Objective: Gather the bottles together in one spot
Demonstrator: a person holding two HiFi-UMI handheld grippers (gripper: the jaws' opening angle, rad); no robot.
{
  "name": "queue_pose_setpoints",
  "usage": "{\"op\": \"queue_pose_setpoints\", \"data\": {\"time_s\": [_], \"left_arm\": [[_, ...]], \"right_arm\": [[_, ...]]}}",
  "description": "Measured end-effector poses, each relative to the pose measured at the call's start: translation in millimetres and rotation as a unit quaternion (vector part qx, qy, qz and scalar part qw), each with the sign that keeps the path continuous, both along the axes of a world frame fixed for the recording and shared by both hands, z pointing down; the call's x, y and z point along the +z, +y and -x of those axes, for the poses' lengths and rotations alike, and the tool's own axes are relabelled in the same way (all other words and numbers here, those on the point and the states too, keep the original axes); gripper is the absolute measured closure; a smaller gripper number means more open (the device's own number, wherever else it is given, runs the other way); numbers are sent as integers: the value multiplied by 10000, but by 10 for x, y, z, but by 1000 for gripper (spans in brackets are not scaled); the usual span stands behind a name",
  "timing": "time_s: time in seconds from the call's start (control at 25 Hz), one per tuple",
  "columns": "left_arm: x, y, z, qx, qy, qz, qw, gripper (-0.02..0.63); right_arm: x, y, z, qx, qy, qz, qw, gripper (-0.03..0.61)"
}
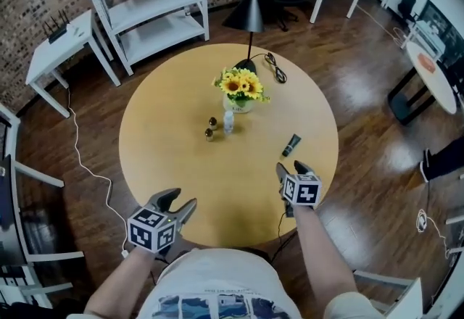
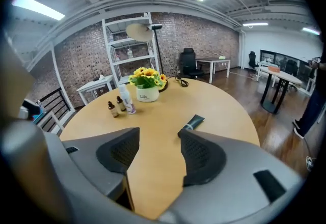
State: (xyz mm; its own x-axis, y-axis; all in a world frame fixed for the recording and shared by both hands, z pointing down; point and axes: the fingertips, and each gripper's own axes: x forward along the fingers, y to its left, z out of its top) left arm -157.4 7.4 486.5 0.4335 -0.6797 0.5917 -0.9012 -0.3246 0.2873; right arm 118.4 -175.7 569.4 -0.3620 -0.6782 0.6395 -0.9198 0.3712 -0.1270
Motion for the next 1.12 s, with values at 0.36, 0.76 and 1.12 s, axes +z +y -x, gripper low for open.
{"op": "queue_pose_setpoints", "data": {"time_s": [0.36,0.76,1.12], "left_arm": [[137,-404,-402,-104,-234,395,9989,413],[214,-622,-644,142,-390,524,9978,413],[36,-872,-1040,818,72,354,9960,414]], "right_arm": [[914,-1129,-326,405,264,629,9969,309],[1044,-1053,-333,-134,283,577,9978,449],[238,64,218,-1294,-1433,225,9809,453]]}}
